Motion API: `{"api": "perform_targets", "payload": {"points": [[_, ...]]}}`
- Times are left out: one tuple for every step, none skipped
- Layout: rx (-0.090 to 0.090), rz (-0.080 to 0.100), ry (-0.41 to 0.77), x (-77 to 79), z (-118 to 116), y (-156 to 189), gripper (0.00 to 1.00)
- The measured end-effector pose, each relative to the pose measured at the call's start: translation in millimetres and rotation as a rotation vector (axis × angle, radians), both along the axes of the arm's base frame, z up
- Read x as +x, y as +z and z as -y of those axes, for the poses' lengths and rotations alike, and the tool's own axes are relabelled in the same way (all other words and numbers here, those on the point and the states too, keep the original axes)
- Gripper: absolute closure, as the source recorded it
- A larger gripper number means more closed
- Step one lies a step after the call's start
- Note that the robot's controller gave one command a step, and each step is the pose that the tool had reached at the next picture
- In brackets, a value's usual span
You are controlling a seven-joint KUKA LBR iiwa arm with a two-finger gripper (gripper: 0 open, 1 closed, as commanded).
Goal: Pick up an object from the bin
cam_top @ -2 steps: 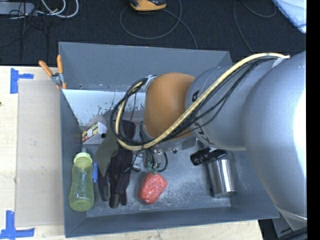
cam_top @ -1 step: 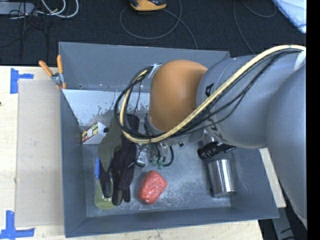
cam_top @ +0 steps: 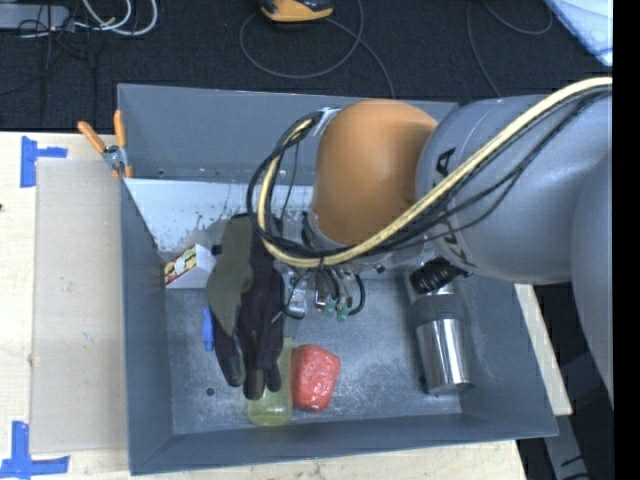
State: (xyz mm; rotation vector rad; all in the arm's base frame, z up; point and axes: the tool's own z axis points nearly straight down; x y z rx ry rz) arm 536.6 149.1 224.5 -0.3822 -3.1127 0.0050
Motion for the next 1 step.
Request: {"api": "perform_targets", "payload": {"points": [[-0.002,-0.008,0.063,10.6,-22.1,-48.4,1.00]]}}
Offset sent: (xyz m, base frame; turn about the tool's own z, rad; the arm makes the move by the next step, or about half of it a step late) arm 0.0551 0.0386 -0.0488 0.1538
